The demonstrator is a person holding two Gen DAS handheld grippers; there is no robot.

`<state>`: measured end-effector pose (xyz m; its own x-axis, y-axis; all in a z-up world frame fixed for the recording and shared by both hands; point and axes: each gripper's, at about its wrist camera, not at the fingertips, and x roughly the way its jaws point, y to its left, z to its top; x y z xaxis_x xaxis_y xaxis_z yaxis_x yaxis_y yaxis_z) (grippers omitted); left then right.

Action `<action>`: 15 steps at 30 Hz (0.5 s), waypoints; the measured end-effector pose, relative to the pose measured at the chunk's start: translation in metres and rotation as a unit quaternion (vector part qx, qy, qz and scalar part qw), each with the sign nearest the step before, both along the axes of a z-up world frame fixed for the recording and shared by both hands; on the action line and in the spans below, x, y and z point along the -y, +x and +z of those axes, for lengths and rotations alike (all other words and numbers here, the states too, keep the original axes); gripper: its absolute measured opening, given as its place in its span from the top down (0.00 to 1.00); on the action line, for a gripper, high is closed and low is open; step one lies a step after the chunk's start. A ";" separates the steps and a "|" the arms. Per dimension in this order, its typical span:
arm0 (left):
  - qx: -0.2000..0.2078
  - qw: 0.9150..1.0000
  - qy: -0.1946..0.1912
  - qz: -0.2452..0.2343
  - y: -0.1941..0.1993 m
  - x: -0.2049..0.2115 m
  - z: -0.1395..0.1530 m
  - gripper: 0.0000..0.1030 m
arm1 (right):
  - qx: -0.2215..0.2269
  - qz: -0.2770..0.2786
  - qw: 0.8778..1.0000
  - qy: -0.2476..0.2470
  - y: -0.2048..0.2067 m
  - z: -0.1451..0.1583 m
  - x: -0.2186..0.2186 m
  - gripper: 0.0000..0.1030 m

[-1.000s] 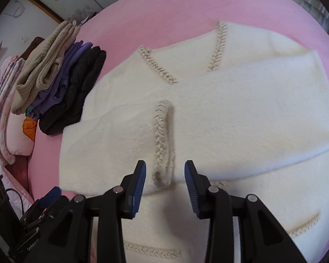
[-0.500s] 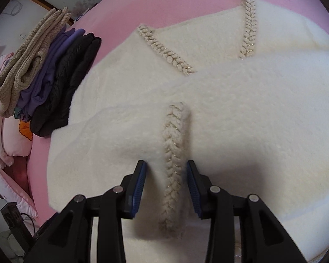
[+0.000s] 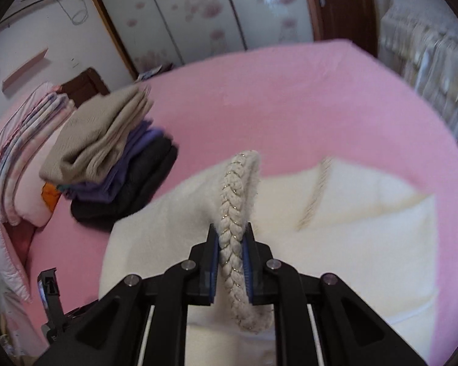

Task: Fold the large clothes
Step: 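Grasp the braided front edge with the right tool and lift it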

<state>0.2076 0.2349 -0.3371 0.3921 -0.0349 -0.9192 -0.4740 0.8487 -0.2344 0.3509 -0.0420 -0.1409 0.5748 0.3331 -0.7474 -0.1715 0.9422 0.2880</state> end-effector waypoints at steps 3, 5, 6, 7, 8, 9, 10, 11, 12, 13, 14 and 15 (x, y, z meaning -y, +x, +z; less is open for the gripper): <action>-0.007 1.000 0.007 -0.011 0.003 0.012 -0.002 0.35 | 0.025 -0.021 0.998 -0.046 0.000 0.008 0.031 0.87; -0.014 1.000 0.015 -0.018 0.004 0.022 -0.004 0.35 | 0.015 -0.036 0.997 -0.072 0.001 -0.004 0.051 0.87; -0.015 1.000 0.017 -0.020 0.004 0.026 -0.004 0.35 | 0.001 -0.045 0.996 -0.079 0.002 -0.016 0.062 0.87; -0.016 0.999 0.020 -0.020 0.003 0.029 -0.005 0.35 | -0.013 -0.052 0.995 -0.083 0.002 -0.028 0.071 0.87; -0.019 0.999 0.025 -0.017 0.006 0.032 -0.007 0.35 | -0.030 -0.059 0.994 -0.085 0.001 -0.042 0.079 0.87; -0.021 0.999 0.027 -0.015 0.005 0.033 -0.007 0.35 | -0.045 -0.064 0.993 -0.085 -0.001 -0.054 0.085 0.87; -0.023 0.999 0.028 -0.011 0.004 0.033 -0.008 0.35 | -0.062 -0.070 0.992 -0.087 -0.002 -0.068 0.089 0.87; -0.026 0.999 0.029 -0.008 0.003 0.033 -0.008 0.35 | -0.077 -0.075 0.990 -0.087 -0.002 -0.081 0.092 0.87; -0.029 0.999 0.031 -0.006 0.002 0.033 -0.009 0.35 | -0.093 -0.083 0.989 -0.083 -0.005 -0.093 0.097 0.87; -0.030 0.999 0.032 -0.005 0.003 0.034 -0.009 0.35 | -0.106 -0.090 0.987 -0.081 -0.005 -0.105 0.098 0.87; -0.032 0.999 0.034 -0.005 0.003 0.034 -0.008 0.35 | -0.119 -0.098 0.985 -0.081 -0.007 -0.115 0.100 0.87; -0.034 0.999 0.037 -0.006 0.002 0.035 -0.008 0.35 | -0.133 -0.106 0.982 -0.078 -0.009 -0.126 0.102 0.87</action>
